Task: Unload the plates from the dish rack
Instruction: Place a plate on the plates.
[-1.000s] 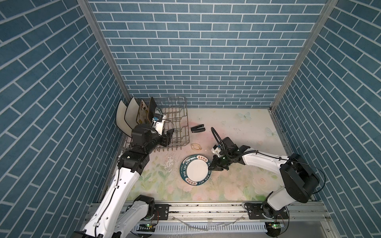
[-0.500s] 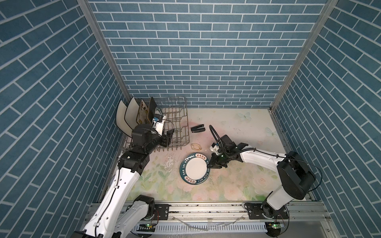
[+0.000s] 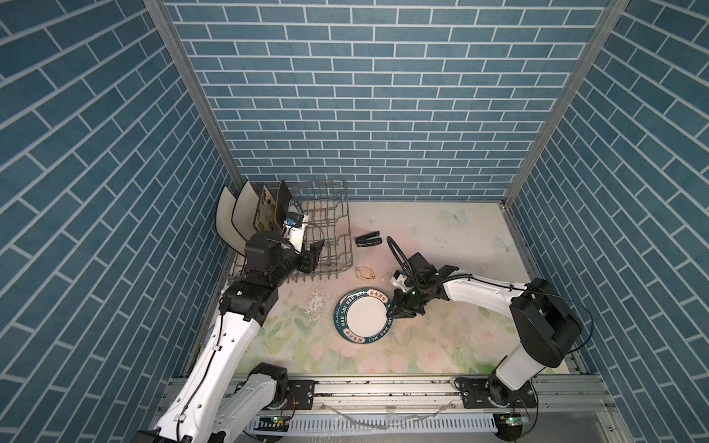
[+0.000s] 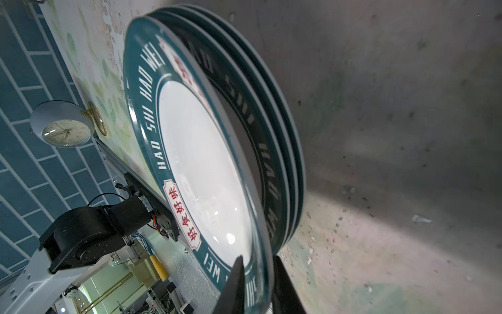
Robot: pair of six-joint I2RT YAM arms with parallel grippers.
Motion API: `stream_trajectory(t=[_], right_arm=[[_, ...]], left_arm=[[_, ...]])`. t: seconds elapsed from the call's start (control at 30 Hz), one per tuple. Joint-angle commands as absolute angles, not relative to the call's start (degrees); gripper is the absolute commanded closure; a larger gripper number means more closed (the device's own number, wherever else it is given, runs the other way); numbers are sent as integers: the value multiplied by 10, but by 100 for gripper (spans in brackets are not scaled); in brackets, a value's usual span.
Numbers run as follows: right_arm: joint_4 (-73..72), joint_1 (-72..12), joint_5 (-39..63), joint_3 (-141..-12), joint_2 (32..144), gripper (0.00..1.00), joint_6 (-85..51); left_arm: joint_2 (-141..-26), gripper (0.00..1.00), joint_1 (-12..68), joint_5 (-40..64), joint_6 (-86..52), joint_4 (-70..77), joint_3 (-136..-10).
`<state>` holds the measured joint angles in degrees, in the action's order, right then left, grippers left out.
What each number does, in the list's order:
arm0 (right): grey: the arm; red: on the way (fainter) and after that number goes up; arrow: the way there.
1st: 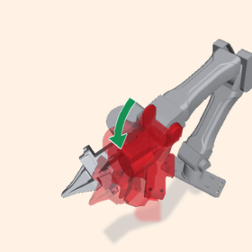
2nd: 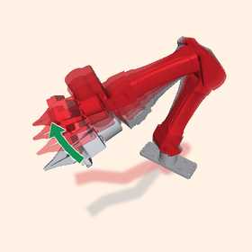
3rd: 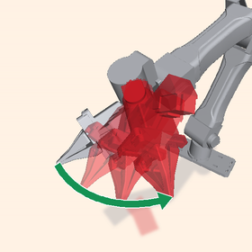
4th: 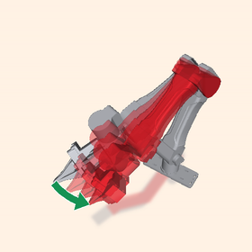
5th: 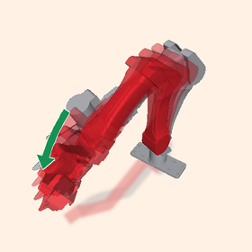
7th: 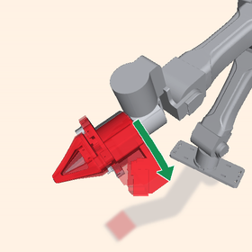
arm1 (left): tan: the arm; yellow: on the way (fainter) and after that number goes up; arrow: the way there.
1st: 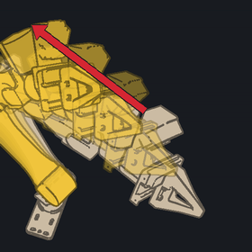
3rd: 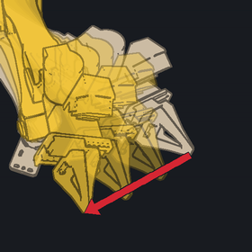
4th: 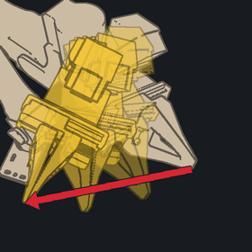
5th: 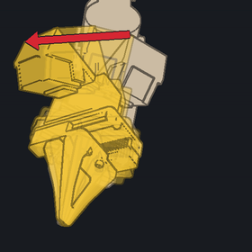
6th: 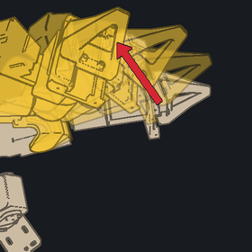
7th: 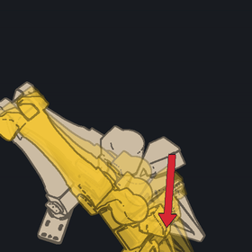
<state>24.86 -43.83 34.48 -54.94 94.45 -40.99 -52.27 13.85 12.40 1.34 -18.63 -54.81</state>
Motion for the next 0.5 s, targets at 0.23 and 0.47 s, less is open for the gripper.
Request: stream_trajectory(t=[0.23, 0.47], right_arm=[[335, -435, 327, -604, 956, 80, -356], [376, -432, 297, -626, 959, 80, -338]], left_arm=[[-517, 36, 139, 122, 16, -192, -541], [-516, 36, 139, 122, 17, -193, -541]])
